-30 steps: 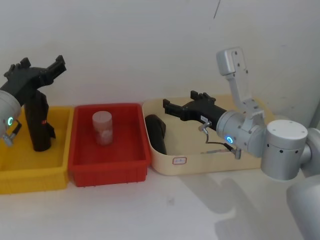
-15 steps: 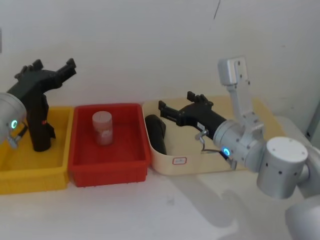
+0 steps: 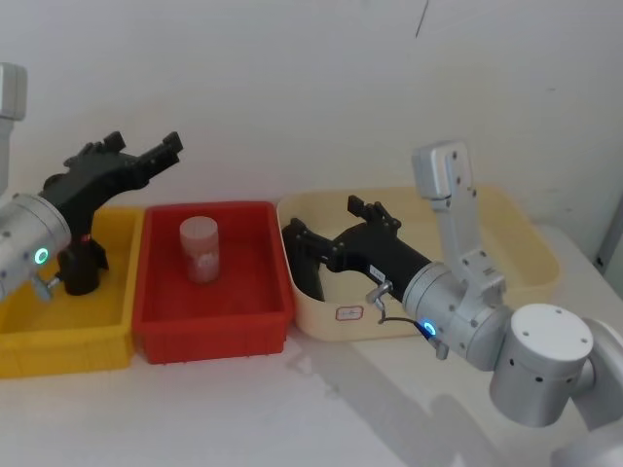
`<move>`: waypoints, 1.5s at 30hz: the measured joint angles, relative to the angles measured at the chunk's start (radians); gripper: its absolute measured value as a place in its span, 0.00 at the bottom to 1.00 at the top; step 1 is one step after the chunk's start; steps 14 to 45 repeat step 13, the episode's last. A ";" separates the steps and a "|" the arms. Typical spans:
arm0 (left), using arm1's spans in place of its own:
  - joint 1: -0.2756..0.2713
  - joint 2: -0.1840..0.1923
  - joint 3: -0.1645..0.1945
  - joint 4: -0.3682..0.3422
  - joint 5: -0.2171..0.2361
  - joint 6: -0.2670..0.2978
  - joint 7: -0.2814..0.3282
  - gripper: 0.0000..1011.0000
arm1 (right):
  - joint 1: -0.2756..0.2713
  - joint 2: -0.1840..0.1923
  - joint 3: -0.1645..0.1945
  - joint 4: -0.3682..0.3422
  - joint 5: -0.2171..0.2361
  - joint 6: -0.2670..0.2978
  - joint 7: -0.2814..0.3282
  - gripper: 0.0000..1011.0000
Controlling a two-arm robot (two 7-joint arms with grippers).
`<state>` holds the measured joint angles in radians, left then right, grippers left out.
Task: Pick up the garbage bag with the one hand and transfer it to the other hand.
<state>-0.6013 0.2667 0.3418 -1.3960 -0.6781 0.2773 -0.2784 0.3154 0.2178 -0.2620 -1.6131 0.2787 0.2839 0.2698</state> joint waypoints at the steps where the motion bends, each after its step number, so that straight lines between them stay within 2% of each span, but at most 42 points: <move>1: 0.000 0.000 0.002 0.003 -0.005 0.001 -0.010 0.99 | -0.003 0.000 -0.001 -0.002 0.000 -0.002 0.000 0.99; 13: -0.001 0.002 0.011 0.013 -0.025 0.005 -0.053 0.99 | -0.027 0.001 -0.010 -0.024 -0.002 -0.018 -0.002 0.99; 45: -0.001 0.002 0.011 0.013 -0.025 0.005 -0.053 0.99 | -0.027 0.001 -0.010 -0.024 -0.002 -0.018 -0.002 0.99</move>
